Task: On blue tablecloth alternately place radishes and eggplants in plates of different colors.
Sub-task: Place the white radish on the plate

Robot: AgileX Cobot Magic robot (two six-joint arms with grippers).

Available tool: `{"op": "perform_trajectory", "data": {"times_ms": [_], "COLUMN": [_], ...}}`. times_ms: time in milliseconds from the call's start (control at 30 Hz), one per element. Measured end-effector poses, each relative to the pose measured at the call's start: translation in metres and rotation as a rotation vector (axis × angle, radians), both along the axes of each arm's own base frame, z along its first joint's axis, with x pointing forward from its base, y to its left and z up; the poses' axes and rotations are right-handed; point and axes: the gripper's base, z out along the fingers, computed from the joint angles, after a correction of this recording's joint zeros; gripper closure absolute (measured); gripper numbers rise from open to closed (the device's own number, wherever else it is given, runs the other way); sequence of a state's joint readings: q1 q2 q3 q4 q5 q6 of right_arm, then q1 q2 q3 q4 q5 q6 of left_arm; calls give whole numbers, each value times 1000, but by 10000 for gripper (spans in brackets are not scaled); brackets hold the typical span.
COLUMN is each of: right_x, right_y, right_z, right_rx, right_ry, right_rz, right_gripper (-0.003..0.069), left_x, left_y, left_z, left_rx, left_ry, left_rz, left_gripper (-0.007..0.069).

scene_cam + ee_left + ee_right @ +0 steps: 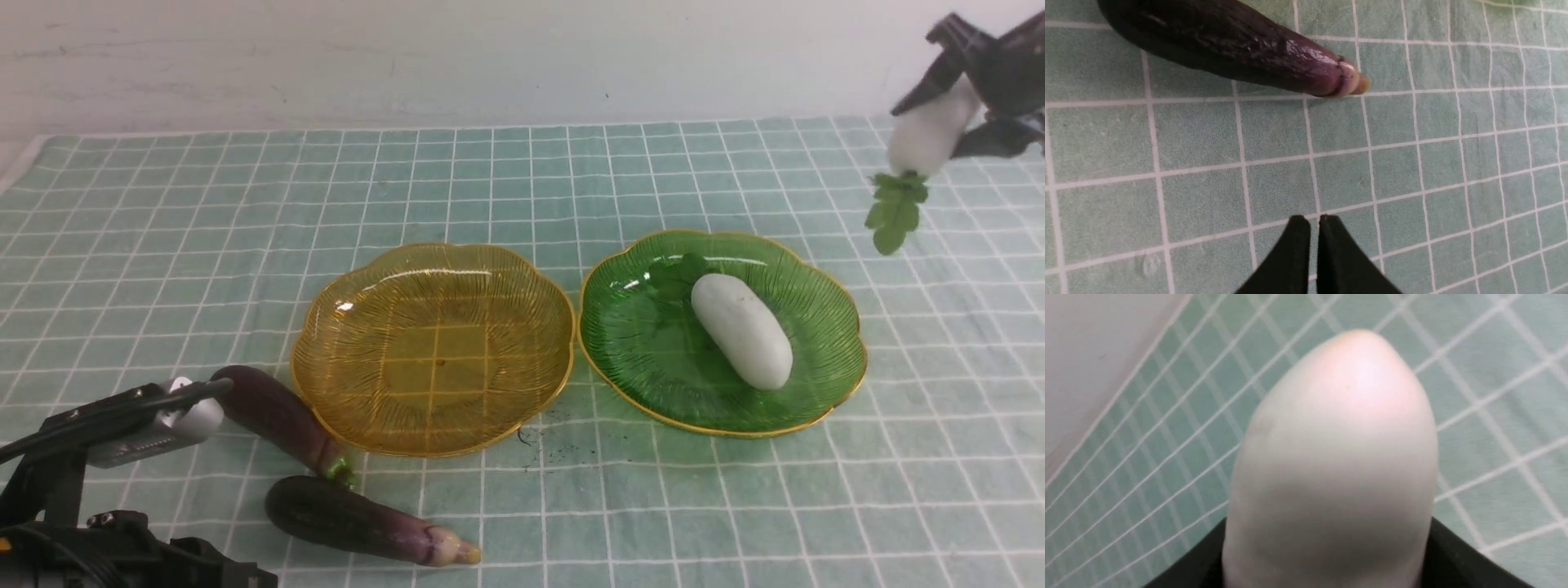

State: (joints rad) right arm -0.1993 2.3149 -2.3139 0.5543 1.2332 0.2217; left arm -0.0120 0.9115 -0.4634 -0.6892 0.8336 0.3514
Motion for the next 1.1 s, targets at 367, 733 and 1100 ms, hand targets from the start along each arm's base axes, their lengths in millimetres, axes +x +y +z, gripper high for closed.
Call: {"op": "perform_trajectory", "data": {"times_ms": [367,733,1100], "right_x": [-27,-69,-75], "right_y": [182,257,254], "right_z": [27,-65,-75], "right_rx": [-401,-767,-773], "right_ry": [-127,109,151], "right_rz": [530,840,837], "right_gripper": [189,189,70], "left_x": [0,3,4], "left_y": [0,1,2], "left_z": [0,1,1], "left_rx": [0,7,10], "left_ry": [-1,-26,-37], "left_rz": [1,20,28], "left_gripper": [611,611,599]}}
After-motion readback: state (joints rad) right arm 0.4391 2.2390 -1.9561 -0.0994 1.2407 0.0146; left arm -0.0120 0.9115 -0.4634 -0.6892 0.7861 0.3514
